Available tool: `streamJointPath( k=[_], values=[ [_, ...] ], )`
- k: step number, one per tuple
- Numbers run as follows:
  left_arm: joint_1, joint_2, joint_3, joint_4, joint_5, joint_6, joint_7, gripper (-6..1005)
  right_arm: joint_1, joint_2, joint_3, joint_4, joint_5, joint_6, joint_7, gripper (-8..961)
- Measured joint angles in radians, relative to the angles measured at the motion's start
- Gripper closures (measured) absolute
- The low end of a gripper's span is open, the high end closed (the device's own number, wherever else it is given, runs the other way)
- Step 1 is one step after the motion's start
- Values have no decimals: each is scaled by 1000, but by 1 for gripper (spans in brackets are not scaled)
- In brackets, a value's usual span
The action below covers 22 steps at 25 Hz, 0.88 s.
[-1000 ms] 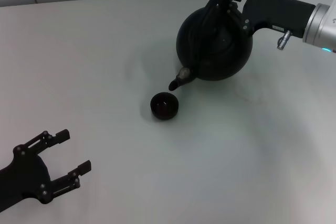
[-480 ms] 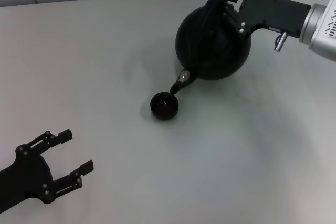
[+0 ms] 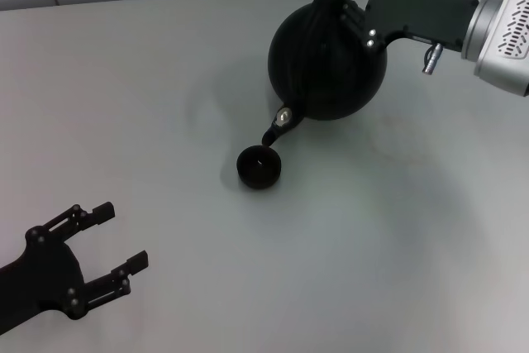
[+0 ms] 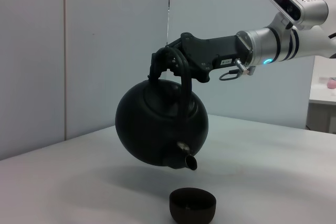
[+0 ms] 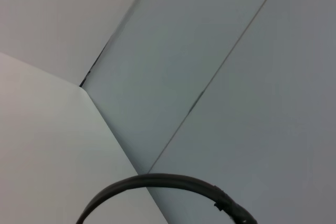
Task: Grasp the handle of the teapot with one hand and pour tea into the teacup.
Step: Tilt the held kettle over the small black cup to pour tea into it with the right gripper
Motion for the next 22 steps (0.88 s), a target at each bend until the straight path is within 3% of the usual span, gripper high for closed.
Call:
streamJointPath(
  k=[22],
  values=[
    [0,0,0,-9,-12,7,-2,195,17,2,-40,3,0,4,-83,868]
  ],
)
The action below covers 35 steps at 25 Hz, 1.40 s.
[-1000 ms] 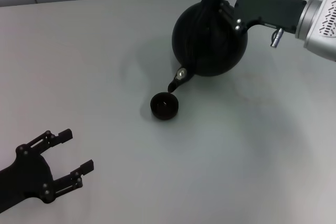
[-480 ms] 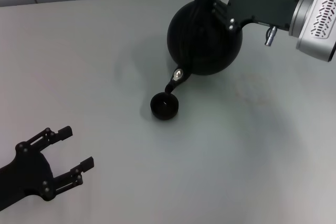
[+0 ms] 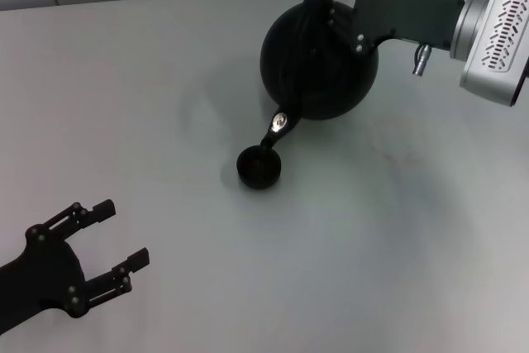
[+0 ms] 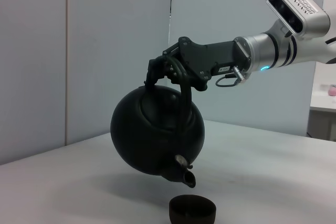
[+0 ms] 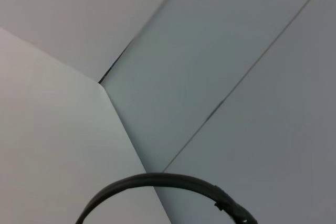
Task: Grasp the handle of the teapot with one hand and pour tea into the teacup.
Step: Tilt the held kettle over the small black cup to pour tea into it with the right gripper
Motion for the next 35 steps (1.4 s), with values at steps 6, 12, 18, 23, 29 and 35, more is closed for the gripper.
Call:
streamJointPath(
  k=[6,12,18,23,29,35],
  values=[
    [0,1,0,0,-1,0,0,195,3,0,-5,3,0,1,-18,867],
    [0,1,0,0,-2,0,0,195,9,2,-8,5,0,1,-37,866],
    [0,1,0,-1,-10,0,0,195,12,2,-14,6,0,5,-34,866],
    [0,-1,0,-3,-12,1,-1,195,11,1,-15,2,0,24,60,865],
    [1,-1,0,-3,-14,6,-7,196,-11,-2,-14,-15,-2,31,239,864],
    [0,-1,0,-3,-14,8,-15,196,-50,-3,-4,-24,5,37,368,863]
  ],
)
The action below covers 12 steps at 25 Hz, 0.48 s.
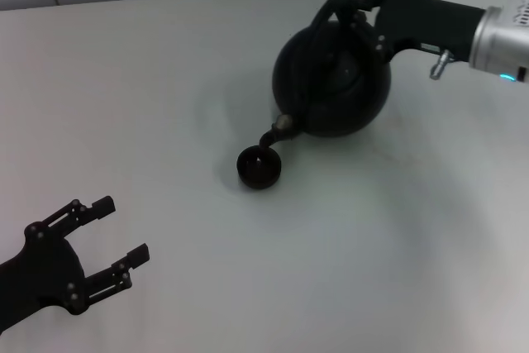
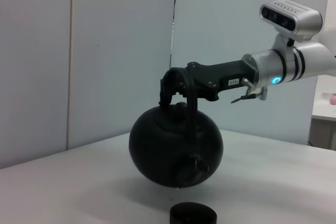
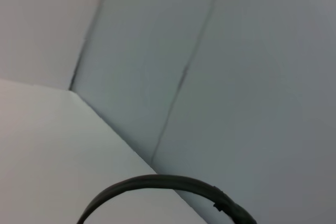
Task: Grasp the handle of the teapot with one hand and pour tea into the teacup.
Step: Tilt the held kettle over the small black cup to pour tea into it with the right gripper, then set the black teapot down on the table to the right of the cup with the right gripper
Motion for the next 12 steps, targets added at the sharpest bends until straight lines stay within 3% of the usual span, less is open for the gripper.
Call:
streamJointPath(
  k=[12],
  values=[
    [-4,1,0,0,0,8,-1,196,-195,3,0,-62,207,-82,213,862]
  ],
)
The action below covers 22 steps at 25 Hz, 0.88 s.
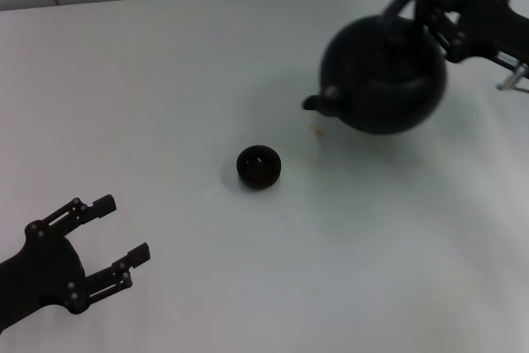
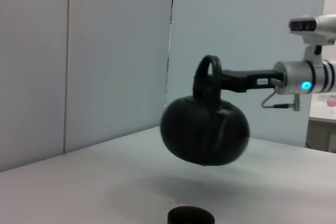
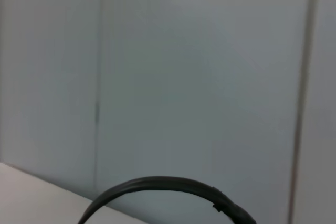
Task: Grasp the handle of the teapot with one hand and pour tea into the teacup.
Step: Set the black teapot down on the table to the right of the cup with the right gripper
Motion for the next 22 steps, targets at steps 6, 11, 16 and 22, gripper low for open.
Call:
streamJointPath(
  k=[6,11,16,22],
  values=[
    [-4,2,1,0,0,1,0,196,-78,-1,4,-5,23,10,96,861],
    [-7,2,2,1,0,5,0,196,-90,-1,5,-6,27,10,97,860],
    [-7,2,3,3,0,8,0,196,-89,-1,5,-5,27,10,98,859],
    [-7,2,5,2,0,10,0,196,-90,-1,-6,20,22,43,68,859]
  ],
)
